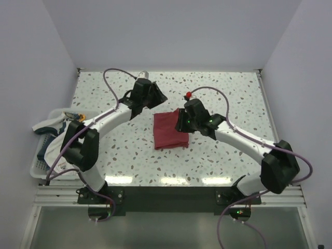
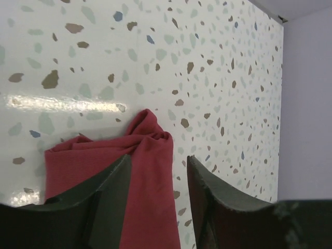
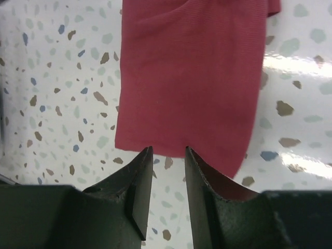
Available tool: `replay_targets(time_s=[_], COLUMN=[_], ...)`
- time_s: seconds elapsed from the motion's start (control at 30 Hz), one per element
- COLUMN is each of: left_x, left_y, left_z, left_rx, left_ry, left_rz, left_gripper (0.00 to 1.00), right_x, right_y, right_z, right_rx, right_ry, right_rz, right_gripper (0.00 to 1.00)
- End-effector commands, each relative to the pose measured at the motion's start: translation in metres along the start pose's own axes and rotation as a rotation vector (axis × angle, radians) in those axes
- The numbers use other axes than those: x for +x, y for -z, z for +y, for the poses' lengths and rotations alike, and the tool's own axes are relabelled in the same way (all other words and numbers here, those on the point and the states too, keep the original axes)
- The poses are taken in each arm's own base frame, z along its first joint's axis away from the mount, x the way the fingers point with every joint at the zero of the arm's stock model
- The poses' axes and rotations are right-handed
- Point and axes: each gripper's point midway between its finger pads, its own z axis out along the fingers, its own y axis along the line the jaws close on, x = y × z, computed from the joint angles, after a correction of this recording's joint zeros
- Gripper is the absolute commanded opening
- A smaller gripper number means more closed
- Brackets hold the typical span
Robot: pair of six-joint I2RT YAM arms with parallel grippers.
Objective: Fold and stack the tank tops
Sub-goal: Fold the tank top
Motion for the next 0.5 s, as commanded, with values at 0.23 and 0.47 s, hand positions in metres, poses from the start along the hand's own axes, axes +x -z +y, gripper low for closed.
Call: replay_targets(time_s=[0.23,0.47], left_x=[0.056,0.073], left_y=[-0.044,-0.055], left_z=[0.086,0.112], left_rx=[-0.127,-0.191], left_ry=[-0.073,-0.060], left_rz=[0.157,0.208], left_gripper=[0.40,0.38], right_x=[0.078,0.106], right_y=[-0.064,-0.056], right_z=[-0.043,-0.063], right_rx=[0.111,0.142], right_ry=[-0.021,-0.044], right_rz=[0.186,0.235], right_gripper=[0.28,0.28])
